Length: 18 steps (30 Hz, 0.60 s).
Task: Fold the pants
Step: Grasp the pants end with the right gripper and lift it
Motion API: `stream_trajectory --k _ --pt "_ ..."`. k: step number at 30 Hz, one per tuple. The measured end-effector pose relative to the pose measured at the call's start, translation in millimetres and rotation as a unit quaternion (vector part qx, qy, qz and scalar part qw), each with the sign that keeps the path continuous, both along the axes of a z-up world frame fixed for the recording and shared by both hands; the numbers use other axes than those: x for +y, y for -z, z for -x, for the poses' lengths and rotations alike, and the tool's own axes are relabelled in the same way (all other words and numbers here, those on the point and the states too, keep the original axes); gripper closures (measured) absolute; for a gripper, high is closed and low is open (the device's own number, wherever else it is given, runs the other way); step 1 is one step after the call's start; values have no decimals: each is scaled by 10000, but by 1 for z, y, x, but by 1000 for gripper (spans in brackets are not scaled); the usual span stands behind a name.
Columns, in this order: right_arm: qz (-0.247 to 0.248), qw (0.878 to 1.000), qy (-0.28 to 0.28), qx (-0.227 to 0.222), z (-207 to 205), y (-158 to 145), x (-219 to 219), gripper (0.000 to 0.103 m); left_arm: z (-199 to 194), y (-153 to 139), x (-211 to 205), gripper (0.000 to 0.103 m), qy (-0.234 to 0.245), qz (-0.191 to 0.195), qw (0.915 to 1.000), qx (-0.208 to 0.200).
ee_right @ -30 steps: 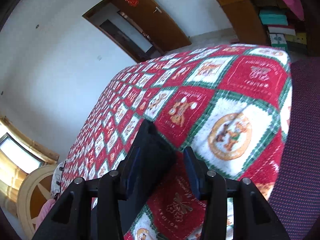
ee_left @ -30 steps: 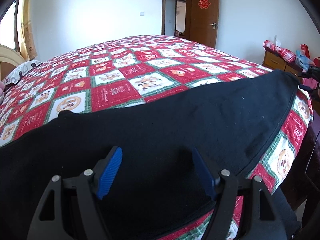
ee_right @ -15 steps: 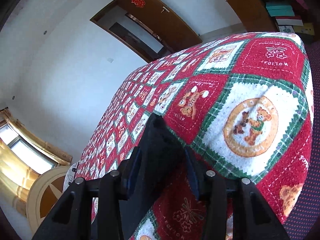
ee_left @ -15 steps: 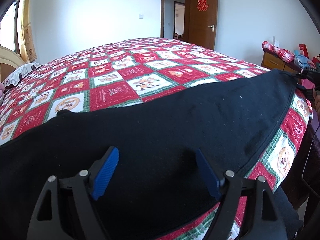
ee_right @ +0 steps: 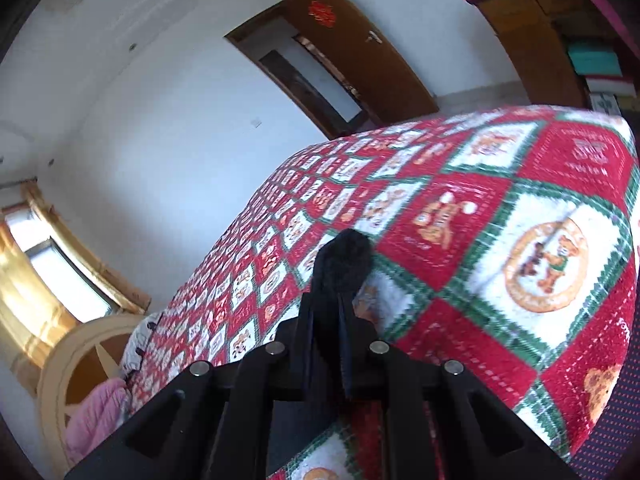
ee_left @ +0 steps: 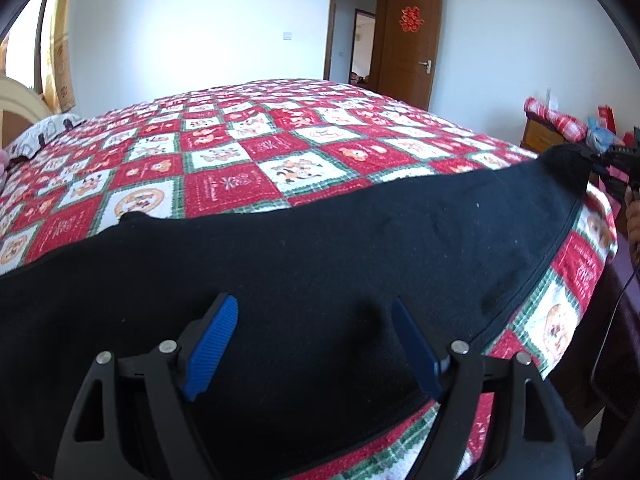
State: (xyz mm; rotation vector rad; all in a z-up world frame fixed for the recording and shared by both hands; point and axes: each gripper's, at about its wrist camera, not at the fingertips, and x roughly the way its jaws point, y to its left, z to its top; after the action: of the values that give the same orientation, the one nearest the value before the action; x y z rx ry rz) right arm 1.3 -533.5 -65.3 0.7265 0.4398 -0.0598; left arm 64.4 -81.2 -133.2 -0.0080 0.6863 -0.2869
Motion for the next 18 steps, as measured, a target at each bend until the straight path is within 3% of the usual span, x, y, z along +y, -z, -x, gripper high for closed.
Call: stream_trajectory --k 9,18 --pt "814 9899 -1133 -238 -10 -26 98 93 4 -7 36 21 -475 264 9985 -19" --pt "827 9723 -2172 -233 -26 -22 200 93 11 -8 60 21 -691 409 9967 -95"
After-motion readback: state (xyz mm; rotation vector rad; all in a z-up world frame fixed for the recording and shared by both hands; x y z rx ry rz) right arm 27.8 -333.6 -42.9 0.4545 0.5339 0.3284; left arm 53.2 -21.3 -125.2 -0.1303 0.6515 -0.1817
